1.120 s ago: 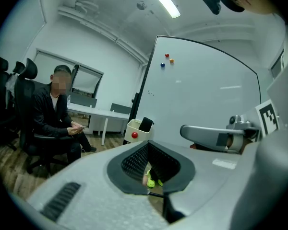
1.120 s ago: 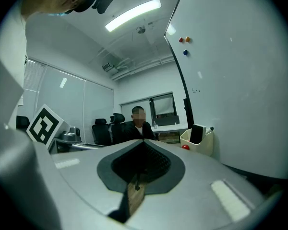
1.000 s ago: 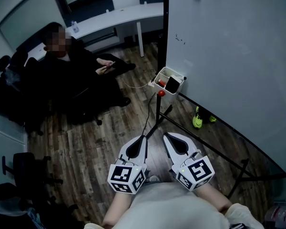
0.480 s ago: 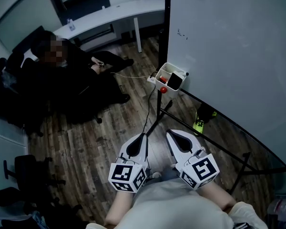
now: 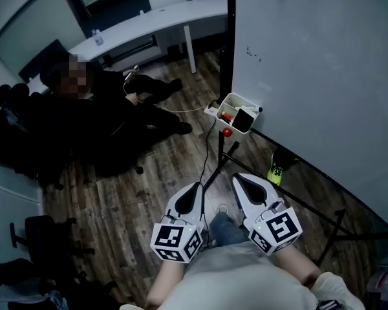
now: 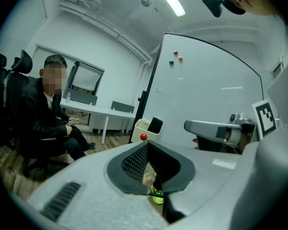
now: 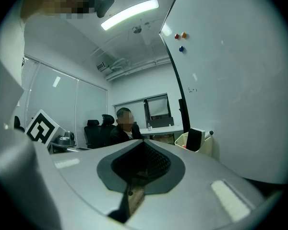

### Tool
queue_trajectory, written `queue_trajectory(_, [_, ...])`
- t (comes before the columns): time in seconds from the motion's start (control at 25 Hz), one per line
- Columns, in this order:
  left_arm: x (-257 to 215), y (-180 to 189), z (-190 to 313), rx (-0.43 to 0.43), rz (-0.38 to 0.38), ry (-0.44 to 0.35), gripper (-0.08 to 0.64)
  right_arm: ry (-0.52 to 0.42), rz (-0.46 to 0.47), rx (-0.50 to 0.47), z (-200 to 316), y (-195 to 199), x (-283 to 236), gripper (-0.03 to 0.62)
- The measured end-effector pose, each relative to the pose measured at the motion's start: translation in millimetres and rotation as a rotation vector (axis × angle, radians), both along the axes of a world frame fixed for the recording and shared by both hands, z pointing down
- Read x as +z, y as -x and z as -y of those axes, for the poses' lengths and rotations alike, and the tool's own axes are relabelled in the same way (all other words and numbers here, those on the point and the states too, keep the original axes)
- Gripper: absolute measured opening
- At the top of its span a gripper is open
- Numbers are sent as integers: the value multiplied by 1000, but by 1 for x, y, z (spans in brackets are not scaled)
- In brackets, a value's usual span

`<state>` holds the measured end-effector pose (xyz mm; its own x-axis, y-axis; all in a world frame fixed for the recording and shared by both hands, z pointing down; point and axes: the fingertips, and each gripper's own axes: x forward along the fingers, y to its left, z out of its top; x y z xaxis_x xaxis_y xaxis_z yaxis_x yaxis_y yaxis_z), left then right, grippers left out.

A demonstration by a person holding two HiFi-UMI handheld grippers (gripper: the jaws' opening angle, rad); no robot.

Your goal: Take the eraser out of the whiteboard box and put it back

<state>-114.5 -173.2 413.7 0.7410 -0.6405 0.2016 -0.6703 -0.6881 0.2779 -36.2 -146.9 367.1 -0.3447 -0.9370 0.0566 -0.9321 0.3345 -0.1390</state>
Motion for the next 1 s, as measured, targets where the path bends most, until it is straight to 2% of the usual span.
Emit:
queue_trajectory(0.28, [-6, -24, 44, 32, 6, -5, 2, -5, 1, 56, 41, -32, -4, 5])
queue_trajectory(0.64, [2, -64, 90, 129, 29, 6, 2, -4, 16, 200, 85, -84, 4, 5])
queue_trajectory(0.8, [0, -83, 112, 172, 35, 1, 2, 0, -9, 234, 103, -97, 4, 5])
queue_trajectory(1.0, [-7, -105, 138, 220, 47, -13, 2, 7, -24, 296, 124, -115, 2, 139])
